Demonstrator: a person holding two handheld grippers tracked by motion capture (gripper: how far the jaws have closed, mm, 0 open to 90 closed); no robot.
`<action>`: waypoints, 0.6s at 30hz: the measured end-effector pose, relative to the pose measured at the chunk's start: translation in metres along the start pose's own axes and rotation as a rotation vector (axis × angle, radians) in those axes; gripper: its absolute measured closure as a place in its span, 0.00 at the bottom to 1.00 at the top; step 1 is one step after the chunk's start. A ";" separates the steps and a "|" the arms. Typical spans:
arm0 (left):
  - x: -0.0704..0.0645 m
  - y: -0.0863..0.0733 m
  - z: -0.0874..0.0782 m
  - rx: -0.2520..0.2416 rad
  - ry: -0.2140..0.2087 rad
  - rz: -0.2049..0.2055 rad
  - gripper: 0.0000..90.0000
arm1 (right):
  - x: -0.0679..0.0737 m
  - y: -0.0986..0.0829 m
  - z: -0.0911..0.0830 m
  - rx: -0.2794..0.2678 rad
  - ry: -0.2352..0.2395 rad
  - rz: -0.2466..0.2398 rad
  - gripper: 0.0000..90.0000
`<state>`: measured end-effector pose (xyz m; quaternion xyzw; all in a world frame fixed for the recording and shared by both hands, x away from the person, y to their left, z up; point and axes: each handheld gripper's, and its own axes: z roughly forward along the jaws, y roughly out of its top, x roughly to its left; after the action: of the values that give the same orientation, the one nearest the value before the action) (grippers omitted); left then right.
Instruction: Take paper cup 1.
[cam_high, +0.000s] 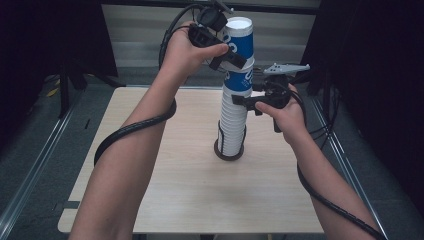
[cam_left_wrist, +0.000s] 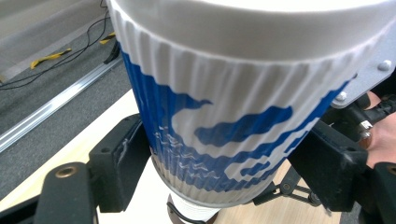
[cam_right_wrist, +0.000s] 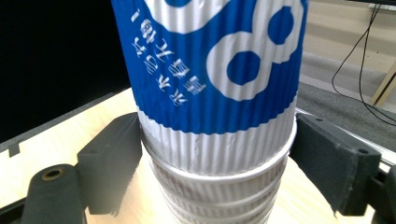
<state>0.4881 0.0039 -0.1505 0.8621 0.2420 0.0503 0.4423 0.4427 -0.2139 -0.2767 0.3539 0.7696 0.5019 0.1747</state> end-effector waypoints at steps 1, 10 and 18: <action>0.000 0.000 -0.001 0.000 0.004 0.004 0.25 | 0.000 0.000 0.000 0.001 -0.003 0.002 0.19; 0.002 -0.004 -0.009 -0.013 0.001 -0.006 0.25 | -0.001 -0.001 0.000 -0.006 0.001 0.001 0.19; 0.005 -0.017 -0.018 -0.032 -0.003 -0.018 0.25 | -0.001 -0.002 0.000 -0.010 0.001 0.005 0.19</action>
<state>0.4813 0.0279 -0.1535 0.8527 0.2484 0.0490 0.4570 0.4422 -0.2148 -0.2785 0.3547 0.7661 0.5066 0.1748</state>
